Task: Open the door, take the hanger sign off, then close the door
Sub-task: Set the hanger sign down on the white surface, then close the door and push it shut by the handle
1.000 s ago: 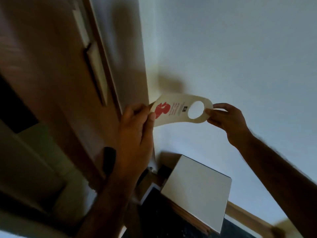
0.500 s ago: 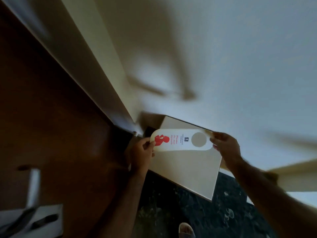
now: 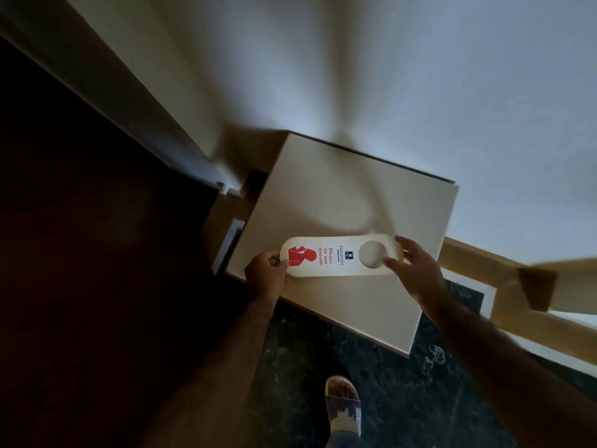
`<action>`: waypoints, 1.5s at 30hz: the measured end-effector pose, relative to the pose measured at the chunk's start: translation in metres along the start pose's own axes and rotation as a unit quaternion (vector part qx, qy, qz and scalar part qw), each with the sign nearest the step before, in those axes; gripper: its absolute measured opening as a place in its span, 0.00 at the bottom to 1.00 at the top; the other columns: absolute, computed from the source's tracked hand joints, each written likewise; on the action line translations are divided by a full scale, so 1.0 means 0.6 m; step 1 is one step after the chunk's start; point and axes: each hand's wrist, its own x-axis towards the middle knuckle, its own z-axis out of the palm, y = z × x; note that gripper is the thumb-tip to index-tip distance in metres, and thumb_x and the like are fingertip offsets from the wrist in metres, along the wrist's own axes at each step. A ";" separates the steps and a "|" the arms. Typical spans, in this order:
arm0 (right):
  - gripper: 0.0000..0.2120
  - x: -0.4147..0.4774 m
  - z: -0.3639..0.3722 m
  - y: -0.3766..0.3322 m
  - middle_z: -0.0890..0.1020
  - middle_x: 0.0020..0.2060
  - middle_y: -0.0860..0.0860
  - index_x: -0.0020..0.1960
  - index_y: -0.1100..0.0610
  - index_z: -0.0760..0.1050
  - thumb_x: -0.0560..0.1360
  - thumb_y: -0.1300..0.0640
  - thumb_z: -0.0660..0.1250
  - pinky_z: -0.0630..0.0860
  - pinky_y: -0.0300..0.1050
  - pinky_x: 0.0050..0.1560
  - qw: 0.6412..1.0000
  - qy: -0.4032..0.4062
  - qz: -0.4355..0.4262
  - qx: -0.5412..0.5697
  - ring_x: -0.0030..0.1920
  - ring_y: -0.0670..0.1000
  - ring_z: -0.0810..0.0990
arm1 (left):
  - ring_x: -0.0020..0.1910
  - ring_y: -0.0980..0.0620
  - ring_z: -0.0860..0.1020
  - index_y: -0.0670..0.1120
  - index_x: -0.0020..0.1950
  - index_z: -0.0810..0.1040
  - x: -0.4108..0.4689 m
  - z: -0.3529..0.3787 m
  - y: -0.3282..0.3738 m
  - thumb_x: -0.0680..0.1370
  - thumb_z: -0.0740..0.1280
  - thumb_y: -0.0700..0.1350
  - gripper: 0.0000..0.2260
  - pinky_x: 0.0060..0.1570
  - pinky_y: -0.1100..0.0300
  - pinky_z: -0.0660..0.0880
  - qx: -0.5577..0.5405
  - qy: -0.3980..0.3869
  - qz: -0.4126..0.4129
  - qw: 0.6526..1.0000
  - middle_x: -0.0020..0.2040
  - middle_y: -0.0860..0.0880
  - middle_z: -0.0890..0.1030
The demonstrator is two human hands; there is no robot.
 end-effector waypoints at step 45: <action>0.42 -0.768 -0.602 -1.060 0.55 0.83 0.61 0.82 0.66 0.54 0.82 0.34 0.52 0.53 0.61 0.82 0.595 0.420 -0.599 -0.332 0.83 0.59 0.49 | 0.86 0.44 0.55 0.40 0.86 0.52 -0.687 -0.983 0.750 0.83 0.56 0.67 0.42 0.82 0.35 0.54 0.163 0.477 0.467 0.727 0.86 0.42 0.56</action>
